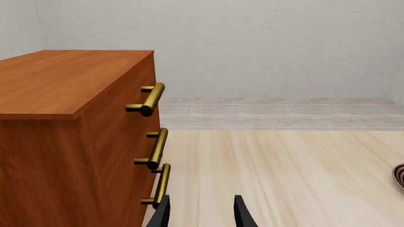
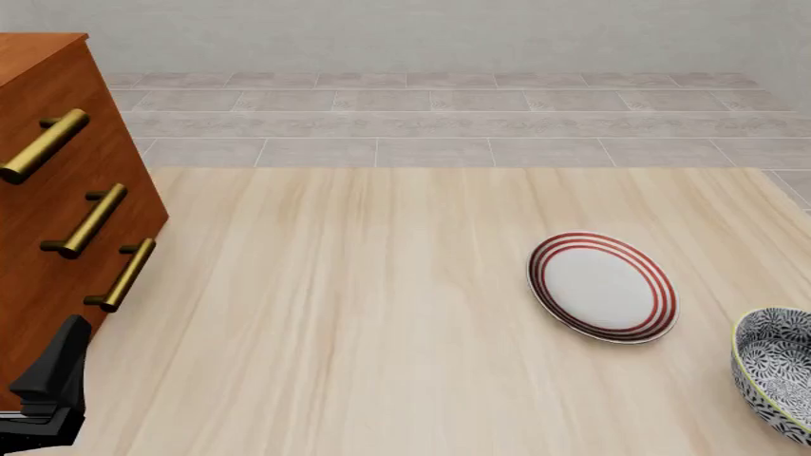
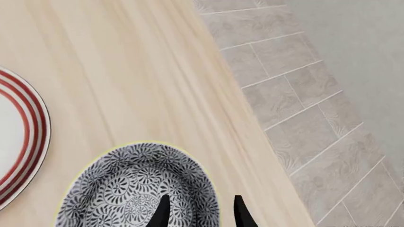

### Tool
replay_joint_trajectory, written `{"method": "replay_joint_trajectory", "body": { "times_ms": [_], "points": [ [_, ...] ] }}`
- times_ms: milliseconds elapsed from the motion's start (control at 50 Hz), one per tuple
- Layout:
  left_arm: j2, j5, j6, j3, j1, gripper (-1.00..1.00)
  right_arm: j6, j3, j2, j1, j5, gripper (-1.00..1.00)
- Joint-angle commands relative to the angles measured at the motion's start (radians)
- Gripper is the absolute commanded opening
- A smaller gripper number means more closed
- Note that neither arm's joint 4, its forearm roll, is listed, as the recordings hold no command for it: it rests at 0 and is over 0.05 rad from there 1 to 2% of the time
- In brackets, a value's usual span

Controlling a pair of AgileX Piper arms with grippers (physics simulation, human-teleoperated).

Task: Put the bowl on top of the cabinet.

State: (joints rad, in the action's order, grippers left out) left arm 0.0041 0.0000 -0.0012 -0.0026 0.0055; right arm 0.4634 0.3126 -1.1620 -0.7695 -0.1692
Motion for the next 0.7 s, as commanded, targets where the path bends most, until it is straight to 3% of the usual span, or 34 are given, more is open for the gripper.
{"method": "replay_joint_trajectory", "body": {
  "times_ms": [20,700],
  "points": [
    [0.001,0.0,0.0,-0.001,0.0,1.0,0.018,0.005,-0.045,-0.004,-0.019,1.0],
    [0.001,0.0,0.0,-0.001,0.0,1.0,0.074,0.032,-0.154,-0.038,-0.038,1.0]
  ]
}}
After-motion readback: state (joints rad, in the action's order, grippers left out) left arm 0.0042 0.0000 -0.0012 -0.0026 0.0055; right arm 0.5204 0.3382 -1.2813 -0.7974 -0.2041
